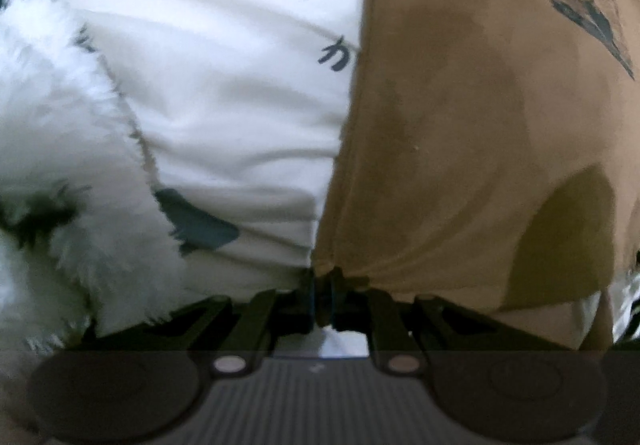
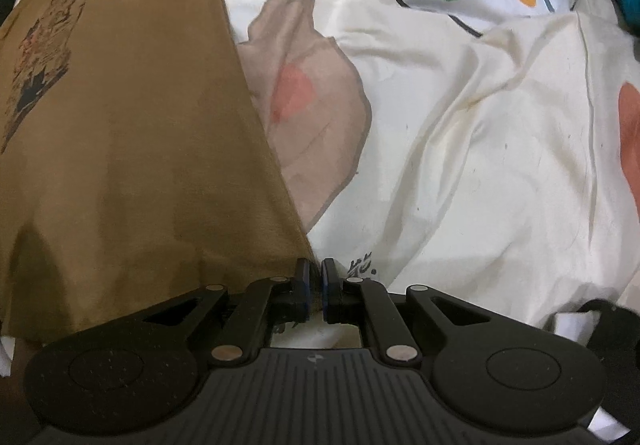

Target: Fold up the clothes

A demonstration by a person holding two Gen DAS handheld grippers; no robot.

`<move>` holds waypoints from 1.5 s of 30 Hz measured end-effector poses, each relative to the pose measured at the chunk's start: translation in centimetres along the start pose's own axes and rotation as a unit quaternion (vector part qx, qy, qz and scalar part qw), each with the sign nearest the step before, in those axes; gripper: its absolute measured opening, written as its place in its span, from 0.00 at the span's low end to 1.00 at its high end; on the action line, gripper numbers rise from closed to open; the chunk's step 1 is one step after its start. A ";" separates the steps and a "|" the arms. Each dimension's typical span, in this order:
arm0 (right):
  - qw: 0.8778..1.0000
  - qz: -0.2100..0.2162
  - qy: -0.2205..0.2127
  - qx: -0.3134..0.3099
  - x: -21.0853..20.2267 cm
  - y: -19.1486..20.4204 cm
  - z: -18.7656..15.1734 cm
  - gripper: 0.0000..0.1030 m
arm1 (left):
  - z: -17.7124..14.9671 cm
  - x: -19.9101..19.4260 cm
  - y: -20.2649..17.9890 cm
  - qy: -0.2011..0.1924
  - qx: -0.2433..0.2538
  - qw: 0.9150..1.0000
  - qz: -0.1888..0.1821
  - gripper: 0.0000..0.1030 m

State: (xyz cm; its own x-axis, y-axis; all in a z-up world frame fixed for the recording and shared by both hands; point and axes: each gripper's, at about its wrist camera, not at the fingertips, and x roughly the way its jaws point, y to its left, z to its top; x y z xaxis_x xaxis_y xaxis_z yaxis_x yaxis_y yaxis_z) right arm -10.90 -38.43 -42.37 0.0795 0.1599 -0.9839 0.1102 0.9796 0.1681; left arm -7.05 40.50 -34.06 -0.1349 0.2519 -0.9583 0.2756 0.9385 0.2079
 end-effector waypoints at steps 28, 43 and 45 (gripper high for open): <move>0.996 -0.007 -0.072 -0.050 -4.1 3.2 -0.4 0.09 | 0.8 -2.2 -2.9 -0.070 0.074 0.995 -0.021 0.25; 0.998 -0.031 -0.033 -0.048 -1.7 3.1 -1.3 0.10 | 1.4 -4.3 -1.0 -0.041 0.045 0.998 0.003 0.23; 0.998 -0.027 -0.040 -0.043 -2.6 2.8 -1.2 0.10 | 2.0 -5.9 -0.9 -0.053 0.052 0.997 0.004 0.27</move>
State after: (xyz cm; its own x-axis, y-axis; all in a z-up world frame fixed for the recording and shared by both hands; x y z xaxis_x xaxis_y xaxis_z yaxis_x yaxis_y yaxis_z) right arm -12.00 -35.95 -39.41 0.1551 0.1001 -0.9828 0.0304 0.9939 0.1060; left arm -4.62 37.69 -29.00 -0.0320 0.2282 -0.9731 0.3751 0.9052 0.2000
